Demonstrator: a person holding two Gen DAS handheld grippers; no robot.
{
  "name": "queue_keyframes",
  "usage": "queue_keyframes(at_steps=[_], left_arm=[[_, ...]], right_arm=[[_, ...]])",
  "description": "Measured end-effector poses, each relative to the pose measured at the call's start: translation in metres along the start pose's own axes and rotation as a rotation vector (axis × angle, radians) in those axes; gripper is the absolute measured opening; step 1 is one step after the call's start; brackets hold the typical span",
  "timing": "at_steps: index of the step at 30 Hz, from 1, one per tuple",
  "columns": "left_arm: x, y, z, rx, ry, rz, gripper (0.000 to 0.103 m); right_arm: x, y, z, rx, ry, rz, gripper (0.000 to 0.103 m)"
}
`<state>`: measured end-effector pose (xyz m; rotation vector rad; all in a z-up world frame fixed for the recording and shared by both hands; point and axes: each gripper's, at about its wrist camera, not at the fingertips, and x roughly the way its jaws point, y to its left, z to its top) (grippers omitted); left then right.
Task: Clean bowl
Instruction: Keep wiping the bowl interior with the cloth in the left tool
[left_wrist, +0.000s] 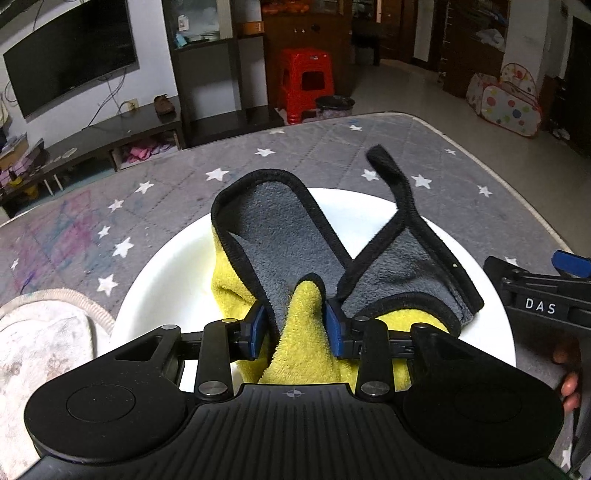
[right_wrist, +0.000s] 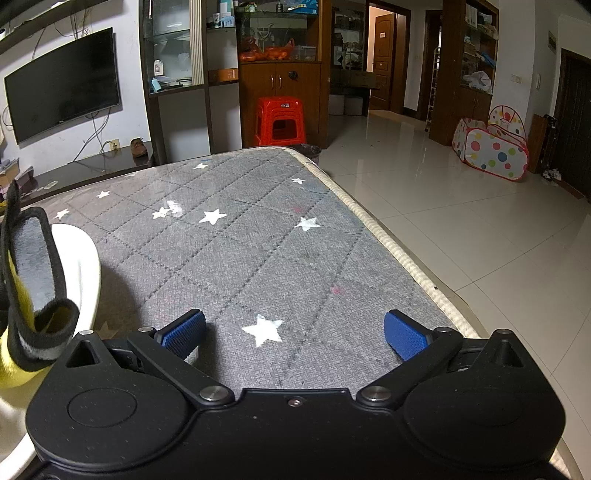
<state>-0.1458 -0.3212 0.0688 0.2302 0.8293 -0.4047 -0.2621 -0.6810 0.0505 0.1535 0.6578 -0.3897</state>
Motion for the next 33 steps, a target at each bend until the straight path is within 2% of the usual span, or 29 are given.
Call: queue_keyframes(at_steps=[15,24,33], left_arm=[[-0.022,0.017,-0.021,0.001,0.02,0.02,0.036],[-0.041,0.011,-0.04,0.041,0.048,-0.003,0.032],[-0.034,0.0,-0.034,0.05,0.037,-0.026,0.03]], right_arm=[[0.0,-0.001,0.0,0.0,0.0,0.0,0.103],[0.0,0.0,0.0,0.0,0.0,0.0,0.103],[0.0,0.0,0.0,0.0,0.0,0.0,0.103]])
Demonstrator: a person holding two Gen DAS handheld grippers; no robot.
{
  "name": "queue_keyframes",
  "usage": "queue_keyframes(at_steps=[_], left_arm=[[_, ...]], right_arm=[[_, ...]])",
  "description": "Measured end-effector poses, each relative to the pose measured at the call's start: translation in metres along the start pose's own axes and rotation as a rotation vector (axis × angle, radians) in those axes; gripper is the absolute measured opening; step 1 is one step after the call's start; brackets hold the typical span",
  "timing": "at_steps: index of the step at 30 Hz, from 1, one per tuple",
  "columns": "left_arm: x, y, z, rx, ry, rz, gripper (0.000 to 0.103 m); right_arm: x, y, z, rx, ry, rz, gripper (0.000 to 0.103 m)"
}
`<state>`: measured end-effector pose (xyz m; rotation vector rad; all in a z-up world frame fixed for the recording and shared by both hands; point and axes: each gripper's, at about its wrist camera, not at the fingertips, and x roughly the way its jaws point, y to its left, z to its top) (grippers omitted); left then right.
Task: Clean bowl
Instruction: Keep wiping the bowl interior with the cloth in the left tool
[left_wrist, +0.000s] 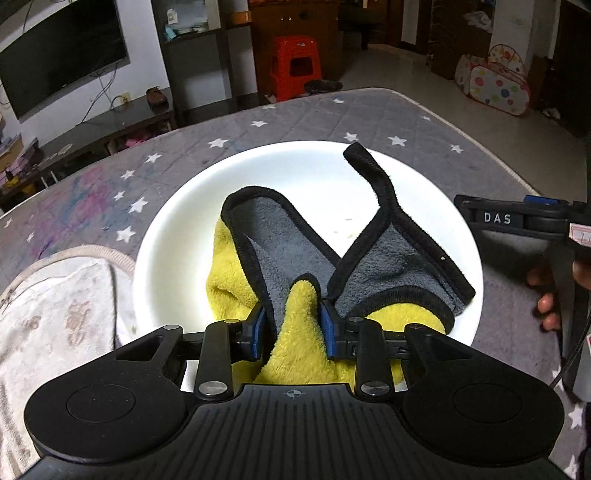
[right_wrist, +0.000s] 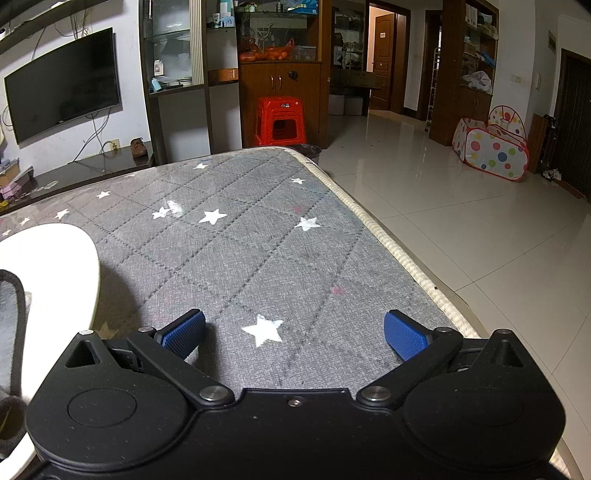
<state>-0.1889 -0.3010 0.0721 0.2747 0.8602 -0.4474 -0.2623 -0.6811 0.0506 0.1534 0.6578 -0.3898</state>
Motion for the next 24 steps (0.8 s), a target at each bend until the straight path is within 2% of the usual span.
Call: queue_keyframes(at_steps=[10,15,24], left_arm=[[0.02,-0.01,0.02,-0.014,-0.026,0.001,0.03],[0.031,-0.014,0.03,-0.016,-0.042,0.018,0.034],[0.039,-0.003,0.039,-0.054,-0.056,0.028,0.036]], right_arm=[[0.0,0.0,0.0,0.0,0.0,0.0,0.103],[0.0,0.0,0.0,0.0,0.0,0.0,0.103],[0.0,0.0,0.0,0.0,0.0,0.0,0.103]])
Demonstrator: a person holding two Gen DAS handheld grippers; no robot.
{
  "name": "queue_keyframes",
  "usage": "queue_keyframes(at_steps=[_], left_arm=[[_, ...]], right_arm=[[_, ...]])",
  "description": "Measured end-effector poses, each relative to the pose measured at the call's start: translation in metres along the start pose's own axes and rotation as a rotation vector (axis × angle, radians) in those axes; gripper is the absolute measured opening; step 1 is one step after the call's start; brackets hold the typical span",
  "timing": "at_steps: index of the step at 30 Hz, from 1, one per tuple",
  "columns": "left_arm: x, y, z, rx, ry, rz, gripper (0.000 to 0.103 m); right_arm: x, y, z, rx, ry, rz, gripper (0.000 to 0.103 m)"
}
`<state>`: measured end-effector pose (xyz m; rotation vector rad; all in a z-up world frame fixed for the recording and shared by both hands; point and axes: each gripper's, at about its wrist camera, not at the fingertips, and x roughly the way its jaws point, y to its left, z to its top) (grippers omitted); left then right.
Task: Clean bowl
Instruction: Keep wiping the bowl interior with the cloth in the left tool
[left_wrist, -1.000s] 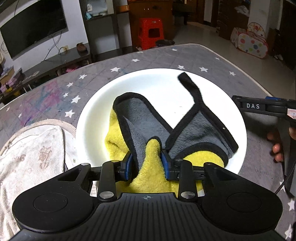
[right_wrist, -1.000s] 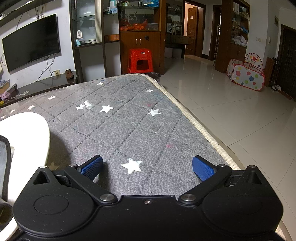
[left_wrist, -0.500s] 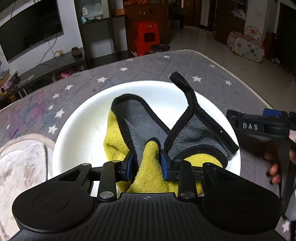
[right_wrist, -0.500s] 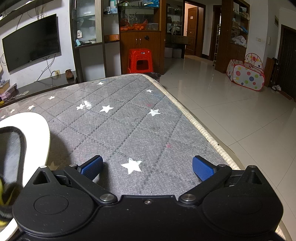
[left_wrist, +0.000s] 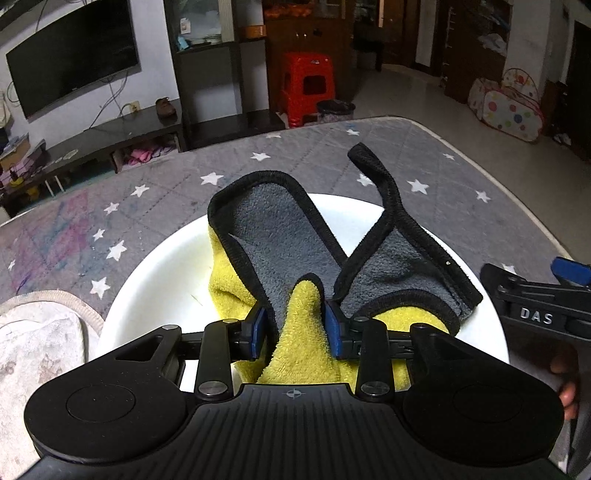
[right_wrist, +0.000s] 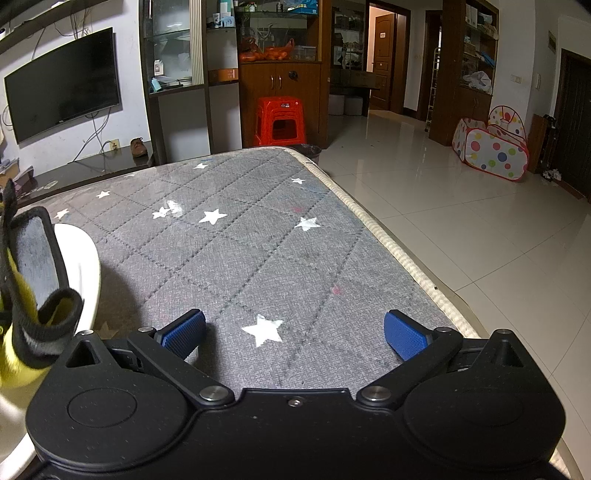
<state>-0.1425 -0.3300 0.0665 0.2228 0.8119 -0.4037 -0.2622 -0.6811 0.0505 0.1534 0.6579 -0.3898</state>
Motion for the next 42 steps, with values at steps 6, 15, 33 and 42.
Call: queue_keyframes(at_steps=[6,15,33,42], left_arm=[[-0.002,0.006,-0.002,-0.005,-0.006,0.013,0.037],[-0.016,0.016,-0.015,-0.004,0.0,0.046,0.037],[-0.052,0.017,-0.047,0.044,0.053,0.009,0.03],[-0.038,0.009,-0.034,0.035,0.034,-0.018,0.03]], right_arm=[[0.0,0.0,0.0,0.0,0.0,0.0,0.103],[0.0,0.0,0.0,0.0,0.0,0.0,0.103],[0.0,0.0,0.0,0.0,0.0,0.0,0.103],[0.0,0.0,0.0,0.0,0.0,0.0,0.103]])
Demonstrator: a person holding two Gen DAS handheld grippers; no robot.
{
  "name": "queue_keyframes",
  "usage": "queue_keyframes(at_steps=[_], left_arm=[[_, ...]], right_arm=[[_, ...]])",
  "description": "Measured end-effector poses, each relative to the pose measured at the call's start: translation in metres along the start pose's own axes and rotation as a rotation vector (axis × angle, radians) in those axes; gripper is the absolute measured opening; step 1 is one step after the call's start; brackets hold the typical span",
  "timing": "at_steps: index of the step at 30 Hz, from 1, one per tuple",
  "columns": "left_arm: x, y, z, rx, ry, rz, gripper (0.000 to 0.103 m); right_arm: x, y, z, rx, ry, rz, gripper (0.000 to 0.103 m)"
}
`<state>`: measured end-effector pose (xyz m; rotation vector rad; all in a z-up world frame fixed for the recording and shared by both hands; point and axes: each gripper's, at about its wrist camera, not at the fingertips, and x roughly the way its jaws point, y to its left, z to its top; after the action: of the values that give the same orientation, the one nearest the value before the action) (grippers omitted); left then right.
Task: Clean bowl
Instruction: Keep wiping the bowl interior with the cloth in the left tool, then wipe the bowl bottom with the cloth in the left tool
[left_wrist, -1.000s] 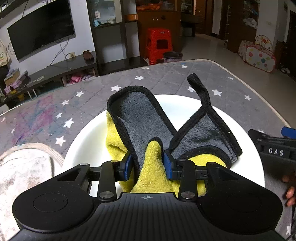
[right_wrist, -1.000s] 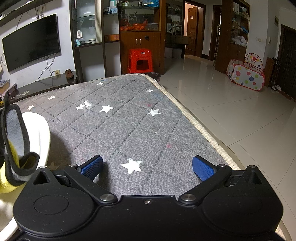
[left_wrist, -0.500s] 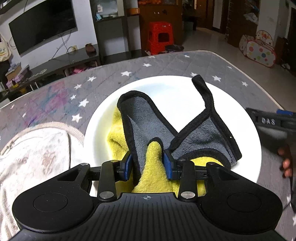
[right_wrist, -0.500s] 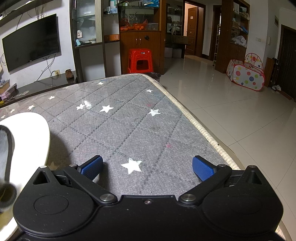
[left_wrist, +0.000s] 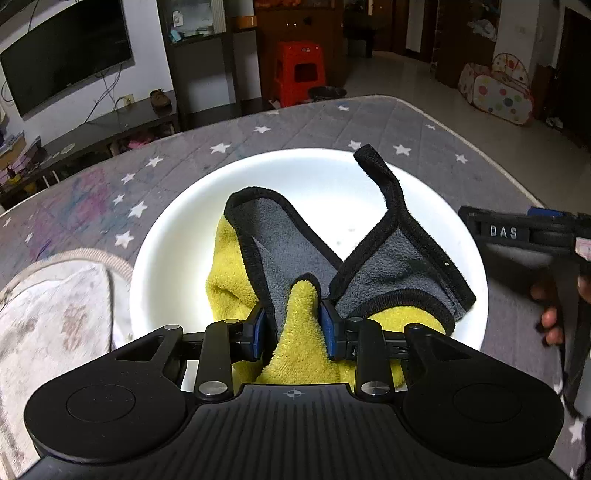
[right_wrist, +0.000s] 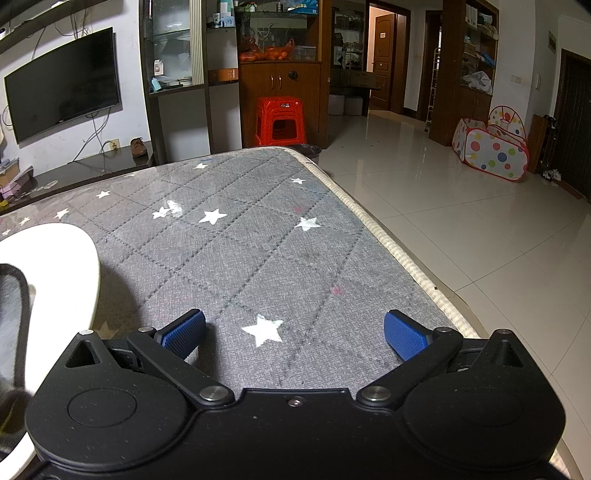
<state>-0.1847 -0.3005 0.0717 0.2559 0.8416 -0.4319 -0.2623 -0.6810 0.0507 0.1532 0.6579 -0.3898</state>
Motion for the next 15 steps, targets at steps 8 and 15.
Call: queue_keyframes(at_steps=[8,15], left_arm=[[0.022,-0.008,0.02,-0.01,-0.026,0.009,0.031],[0.038,-0.008,0.037,-0.039,-0.04,0.034,0.034]], right_arm=[[0.0,0.0,0.0,0.0,0.0,0.0,0.103],[0.0,0.0,0.0,0.0,0.0,0.0,0.103]])
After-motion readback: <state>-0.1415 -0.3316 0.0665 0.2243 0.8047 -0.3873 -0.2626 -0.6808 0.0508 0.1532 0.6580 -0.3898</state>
